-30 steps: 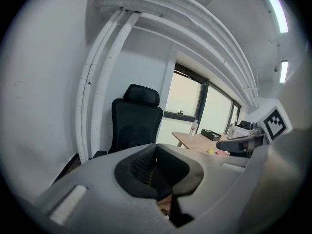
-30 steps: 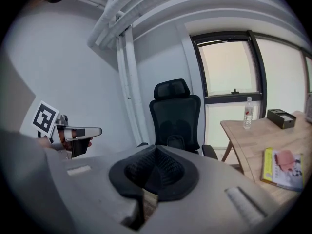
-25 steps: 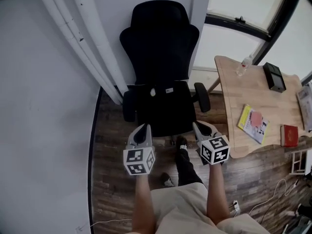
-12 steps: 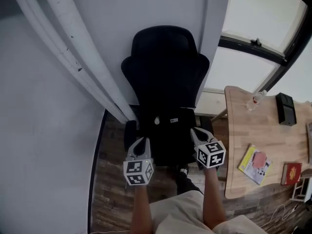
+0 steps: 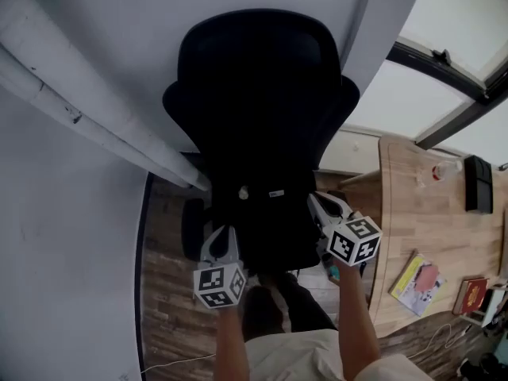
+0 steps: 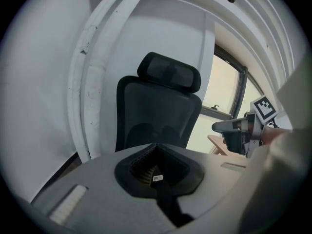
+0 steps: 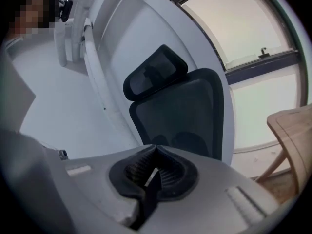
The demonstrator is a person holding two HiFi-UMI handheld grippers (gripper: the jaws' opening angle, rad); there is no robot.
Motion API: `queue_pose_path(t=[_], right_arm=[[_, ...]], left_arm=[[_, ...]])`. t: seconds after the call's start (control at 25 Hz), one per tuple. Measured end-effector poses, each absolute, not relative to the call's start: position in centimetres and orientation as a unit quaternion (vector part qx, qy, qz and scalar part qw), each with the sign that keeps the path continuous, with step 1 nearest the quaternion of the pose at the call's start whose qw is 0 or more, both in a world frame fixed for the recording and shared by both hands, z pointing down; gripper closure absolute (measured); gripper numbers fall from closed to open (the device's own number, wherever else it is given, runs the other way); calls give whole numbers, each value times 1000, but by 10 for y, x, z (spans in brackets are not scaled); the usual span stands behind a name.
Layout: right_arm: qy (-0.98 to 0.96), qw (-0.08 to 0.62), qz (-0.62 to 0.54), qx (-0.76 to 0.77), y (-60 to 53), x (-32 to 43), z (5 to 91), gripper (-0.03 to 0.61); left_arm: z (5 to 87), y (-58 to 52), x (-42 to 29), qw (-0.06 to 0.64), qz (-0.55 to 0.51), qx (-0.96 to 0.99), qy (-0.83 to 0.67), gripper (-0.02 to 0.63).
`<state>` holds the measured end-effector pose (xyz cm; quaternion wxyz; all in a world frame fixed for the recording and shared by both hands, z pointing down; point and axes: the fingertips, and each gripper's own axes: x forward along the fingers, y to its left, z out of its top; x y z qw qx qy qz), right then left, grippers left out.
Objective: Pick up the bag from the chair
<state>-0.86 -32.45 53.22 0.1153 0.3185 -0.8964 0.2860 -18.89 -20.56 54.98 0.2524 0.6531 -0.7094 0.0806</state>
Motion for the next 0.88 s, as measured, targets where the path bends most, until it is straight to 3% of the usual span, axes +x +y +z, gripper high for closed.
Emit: queue_pose_path(t=[0.2,0.4,0.72,0.88], right_arm=[[-889,170,258,339,-360,-13,597,580],[-855,138,287,409,-390,-20,646,580],[-851,171,275,413,-416,-49,711,580],[-864,225,232,387,-421,-62,746,580]], left_arm=[[611,-245,-213,260,81,658,-702,607],[679,-279,-222,288,109,677,-669,607],[746,-329,-220,269,151,703,-640,607],[779,-344,-213,272,166,709,-629,607]])
